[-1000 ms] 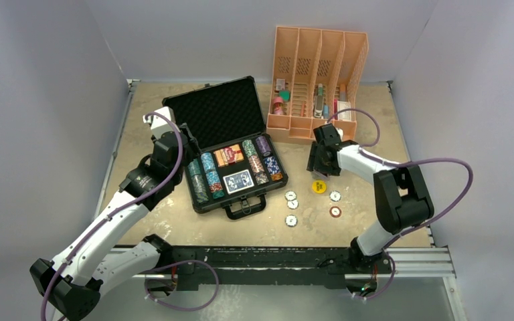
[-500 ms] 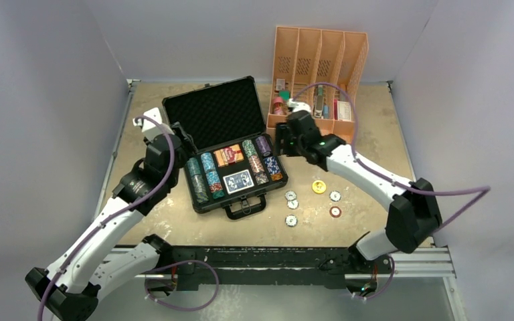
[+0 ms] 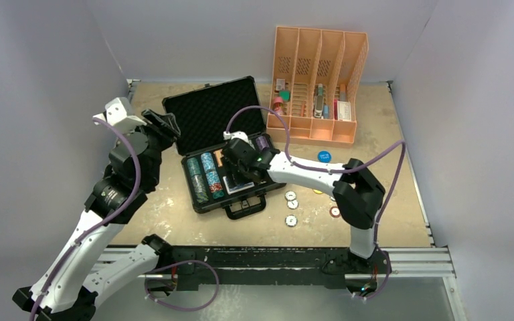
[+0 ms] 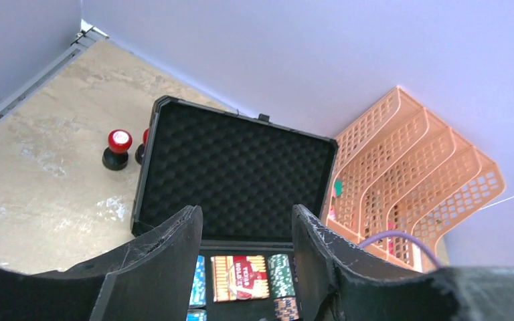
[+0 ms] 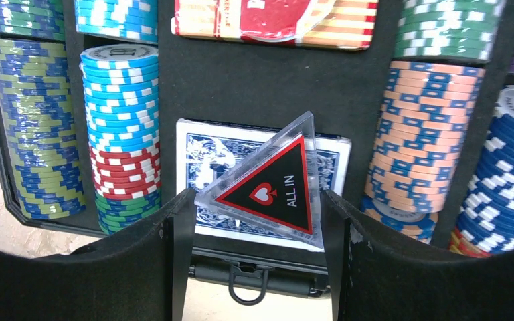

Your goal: Pack up texas hold em set

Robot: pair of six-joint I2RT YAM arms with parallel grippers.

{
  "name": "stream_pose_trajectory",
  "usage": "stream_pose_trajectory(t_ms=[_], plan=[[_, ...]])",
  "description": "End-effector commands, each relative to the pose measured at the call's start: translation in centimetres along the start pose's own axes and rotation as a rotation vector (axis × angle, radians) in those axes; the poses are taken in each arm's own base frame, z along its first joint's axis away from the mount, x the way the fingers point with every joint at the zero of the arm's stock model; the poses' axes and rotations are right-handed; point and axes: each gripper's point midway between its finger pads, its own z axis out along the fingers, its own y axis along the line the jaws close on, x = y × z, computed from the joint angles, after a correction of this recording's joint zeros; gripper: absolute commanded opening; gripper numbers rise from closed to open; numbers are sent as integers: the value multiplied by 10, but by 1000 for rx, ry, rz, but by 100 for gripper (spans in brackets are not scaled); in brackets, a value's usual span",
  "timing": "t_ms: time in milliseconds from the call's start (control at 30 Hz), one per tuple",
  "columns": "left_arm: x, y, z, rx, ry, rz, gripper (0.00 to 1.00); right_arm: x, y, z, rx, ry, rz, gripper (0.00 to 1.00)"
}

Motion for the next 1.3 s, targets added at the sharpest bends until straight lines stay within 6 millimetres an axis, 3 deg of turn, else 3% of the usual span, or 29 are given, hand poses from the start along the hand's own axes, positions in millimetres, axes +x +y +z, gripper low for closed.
stream_pose_trajectory(t_ms=[0,200,433,567,667,767,833,1000,1100,1267], plan=[[-35,-13,-4,34,-81,-41,51,-11,15,-8,19,-17,24,59],[-38,-16,-6,52,-82,-44,52,9,17,8,45,41,25,60],[-44,-22,-7,70,-80,-30,53,14,18,6,51,72,43,67],[-41,-21,-5,59,-72,-13,54,10,20,-3,44,67,70,80],[-40,-21,-2,46,-67,-5,59,-1,23,-16,33,49,87,83],[-34,-21,4,30,-56,2,63,-18,13,-28,88,-11,113,83],[-29,-21,7,17,-48,10,65,-27,0,-36,141,-47,151,82],[-13,-20,18,-1,-27,38,72,-40,-67,-57,273,-116,331,79],[0,-18,23,-1,-19,46,73,-43,-122,-70,323,-156,452,79],[18,-15,32,3,-18,59,74,-26,-214,-81,402,-172,548,79]])
